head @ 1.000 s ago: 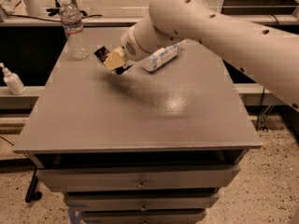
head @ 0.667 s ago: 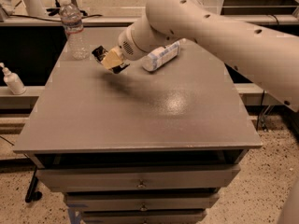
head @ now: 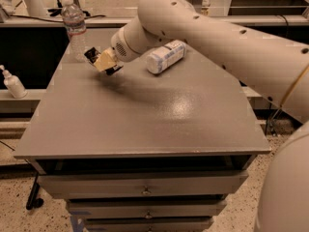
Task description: Move blue plastic bottle near water bottle
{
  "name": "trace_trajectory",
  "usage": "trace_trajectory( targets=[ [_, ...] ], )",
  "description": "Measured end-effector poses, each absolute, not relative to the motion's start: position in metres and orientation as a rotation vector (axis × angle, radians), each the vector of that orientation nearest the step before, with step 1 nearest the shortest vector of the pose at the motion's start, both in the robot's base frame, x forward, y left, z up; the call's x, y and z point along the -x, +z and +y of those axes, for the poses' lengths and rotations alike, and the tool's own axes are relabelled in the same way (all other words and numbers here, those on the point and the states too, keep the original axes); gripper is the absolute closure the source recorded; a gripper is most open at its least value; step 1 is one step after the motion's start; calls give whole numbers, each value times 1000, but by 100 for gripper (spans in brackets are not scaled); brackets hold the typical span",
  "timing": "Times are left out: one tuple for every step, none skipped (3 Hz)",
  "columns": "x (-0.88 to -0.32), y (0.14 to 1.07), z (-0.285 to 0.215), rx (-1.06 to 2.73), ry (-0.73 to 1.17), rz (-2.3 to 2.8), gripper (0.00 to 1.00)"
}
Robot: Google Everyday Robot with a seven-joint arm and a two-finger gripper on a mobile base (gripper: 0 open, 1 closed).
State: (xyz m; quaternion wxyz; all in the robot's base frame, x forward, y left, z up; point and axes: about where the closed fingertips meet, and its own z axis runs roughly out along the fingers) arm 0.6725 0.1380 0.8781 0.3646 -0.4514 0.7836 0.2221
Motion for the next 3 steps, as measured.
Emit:
trace_trajectory(
  targets=[
    [-680,871,154,1175,594,2006,100],
    [-686,865,162,1180,611,2001,100],
    [-690,859,169,1184,629,2005,82]
  ],
)
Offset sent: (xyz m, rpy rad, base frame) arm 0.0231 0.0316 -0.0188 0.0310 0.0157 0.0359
